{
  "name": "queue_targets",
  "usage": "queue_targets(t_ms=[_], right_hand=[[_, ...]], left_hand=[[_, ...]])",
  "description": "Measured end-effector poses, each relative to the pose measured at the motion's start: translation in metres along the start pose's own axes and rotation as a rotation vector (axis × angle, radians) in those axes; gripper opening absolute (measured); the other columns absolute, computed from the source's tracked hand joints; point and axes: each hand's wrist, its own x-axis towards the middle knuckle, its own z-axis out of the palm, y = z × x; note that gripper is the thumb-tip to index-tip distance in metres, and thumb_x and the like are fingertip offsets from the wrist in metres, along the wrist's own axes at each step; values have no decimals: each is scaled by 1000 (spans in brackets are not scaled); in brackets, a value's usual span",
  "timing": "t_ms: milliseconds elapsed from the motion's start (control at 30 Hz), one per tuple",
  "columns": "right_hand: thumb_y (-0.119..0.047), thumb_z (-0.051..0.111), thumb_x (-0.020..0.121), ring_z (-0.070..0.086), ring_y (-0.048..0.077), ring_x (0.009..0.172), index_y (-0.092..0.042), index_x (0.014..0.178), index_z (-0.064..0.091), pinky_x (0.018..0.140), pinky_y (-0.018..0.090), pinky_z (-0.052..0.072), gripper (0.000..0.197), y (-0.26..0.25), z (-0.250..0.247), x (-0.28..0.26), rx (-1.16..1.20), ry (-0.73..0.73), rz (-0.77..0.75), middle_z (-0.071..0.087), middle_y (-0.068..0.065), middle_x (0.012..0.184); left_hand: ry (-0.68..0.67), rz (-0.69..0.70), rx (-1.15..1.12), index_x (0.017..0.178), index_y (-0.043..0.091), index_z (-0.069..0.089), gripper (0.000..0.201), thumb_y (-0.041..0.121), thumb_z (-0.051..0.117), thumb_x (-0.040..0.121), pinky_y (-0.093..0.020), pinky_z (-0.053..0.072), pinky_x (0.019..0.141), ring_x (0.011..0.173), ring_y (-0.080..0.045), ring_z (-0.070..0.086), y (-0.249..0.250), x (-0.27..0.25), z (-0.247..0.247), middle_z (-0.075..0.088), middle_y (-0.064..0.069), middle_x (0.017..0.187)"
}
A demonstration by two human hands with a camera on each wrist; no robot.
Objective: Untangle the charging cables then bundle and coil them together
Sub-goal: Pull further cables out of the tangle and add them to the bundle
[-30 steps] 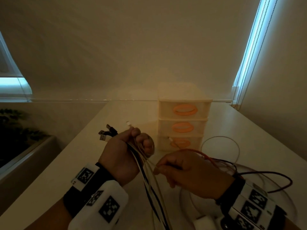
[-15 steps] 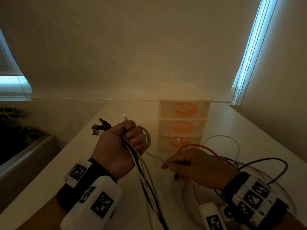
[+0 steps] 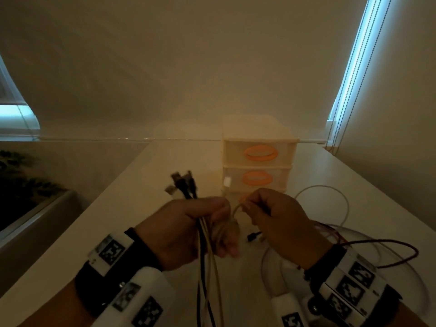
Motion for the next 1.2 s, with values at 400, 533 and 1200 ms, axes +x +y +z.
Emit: queue_targets(t_ms=[400, 533, 1200], right_hand=[[-14, 58, 98, 59, 10, 57, -28, 109, 62, 53, 22, 50, 19, -18, 0, -11, 265, -298, 19, 73, 3, 80], [-28, 56, 99, 66, 14, 67, -31, 96, 69, 70, 37, 60, 13, -9, 3, -10, 54, -383, -37, 67, -6, 71], [-38, 55, 97, 66, 14, 77, -27, 100, 69, 63, 36, 58, 18, -30, -12, 1, -197, 251, -379, 65, -6, 90]], left_hand=[[537, 289, -404, 70, 11, 48, 44, 34, 36, 106, -45, 51, 95, 102, -33, 71, -4, 15, -3, 71, -23, 109], [387, 331, -613, 69, 14, 49, 38, 31, 40, 102, -32, 54, 66, 70, -24, 62, 4, 9, -7, 54, -4, 73], [205, 349, -466, 69, 14, 47, 35, 28, 42, 100, -29, 49, 58, 62, -22, 52, 12, 3, -11, 46, -5, 66]])
